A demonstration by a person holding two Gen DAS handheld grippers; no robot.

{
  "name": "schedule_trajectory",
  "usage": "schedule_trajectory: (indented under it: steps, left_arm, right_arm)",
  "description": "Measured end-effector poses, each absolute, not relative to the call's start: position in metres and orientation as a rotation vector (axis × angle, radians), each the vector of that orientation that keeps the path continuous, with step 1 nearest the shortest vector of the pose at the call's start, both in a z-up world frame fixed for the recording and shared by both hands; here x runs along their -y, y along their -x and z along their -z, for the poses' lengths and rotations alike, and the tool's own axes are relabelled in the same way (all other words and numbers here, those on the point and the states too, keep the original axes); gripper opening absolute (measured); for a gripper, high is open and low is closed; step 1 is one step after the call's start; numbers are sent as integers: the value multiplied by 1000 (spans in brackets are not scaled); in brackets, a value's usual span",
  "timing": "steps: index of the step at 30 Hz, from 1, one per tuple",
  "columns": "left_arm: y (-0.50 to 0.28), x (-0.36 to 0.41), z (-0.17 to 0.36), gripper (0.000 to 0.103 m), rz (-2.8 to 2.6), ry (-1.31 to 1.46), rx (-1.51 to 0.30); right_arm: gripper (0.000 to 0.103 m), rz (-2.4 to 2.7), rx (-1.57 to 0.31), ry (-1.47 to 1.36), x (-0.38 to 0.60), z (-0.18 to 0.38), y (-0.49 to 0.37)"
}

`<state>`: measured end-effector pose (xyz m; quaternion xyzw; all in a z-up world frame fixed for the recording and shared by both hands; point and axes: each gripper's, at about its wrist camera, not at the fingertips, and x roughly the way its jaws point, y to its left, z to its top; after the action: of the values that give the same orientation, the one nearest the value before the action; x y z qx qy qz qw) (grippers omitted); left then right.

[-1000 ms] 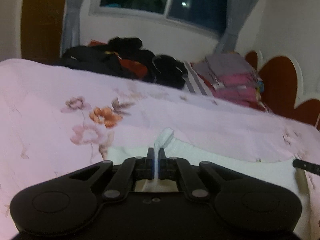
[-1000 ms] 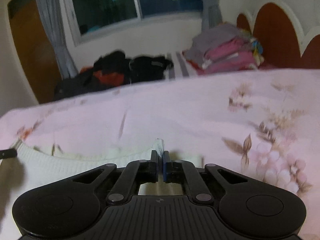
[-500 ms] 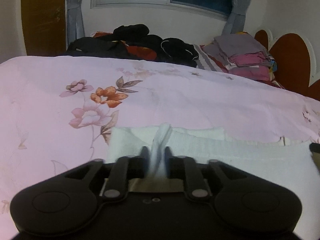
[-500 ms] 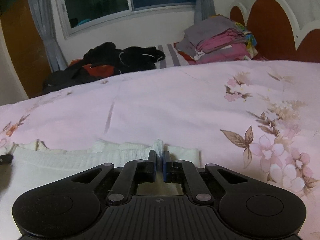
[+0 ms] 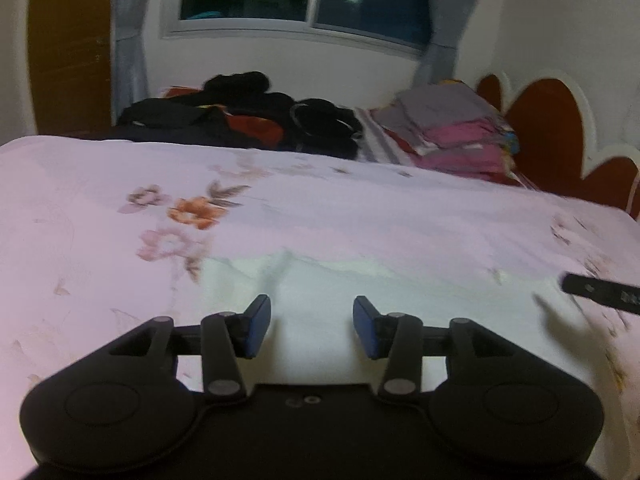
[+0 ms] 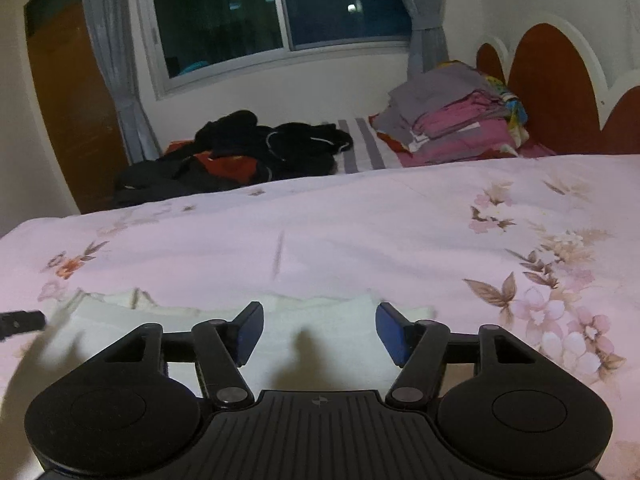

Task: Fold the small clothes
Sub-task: 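Open both grippers and smooth the folded sweater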

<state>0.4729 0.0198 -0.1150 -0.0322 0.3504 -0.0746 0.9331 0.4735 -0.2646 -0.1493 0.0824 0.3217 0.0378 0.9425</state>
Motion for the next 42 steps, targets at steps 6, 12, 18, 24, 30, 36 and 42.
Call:
schedule_trajectory:
  steps: [6, 12, 18, 24, 30, 36, 42]
  left_arm:
    - [-465, 3, 129, 45, 189, 33, -755]
    - [-464, -3, 148, 45, 134, 6, -810]
    - [-459, -11, 150, 47, 123, -18, -810]
    - [-450, -16, 142, 44, 87, -22, -814]
    - [-424, -11, 129, 45, 133, -13, -798]
    - [-417, -6, 144, 47, 136, -33, -816]
    - [-410, -20, 151, 48, 139, -60, -826]
  right_arm:
    - [53, -146, -697, -126, 237, 154, -466]
    - [52, -153, -744, -78, 231, 172, -458]
    - [52, -54, -763, -17, 264, 190, -452]
    - [53, -33, -773, -63, 282, 183, -445]
    - [53, -134, -747, -78, 249, 167, -426]
    - [53, -219, -773, -47, 200, 175, -421]
    - [53, -124, -796, -22, 218, 189, -414]
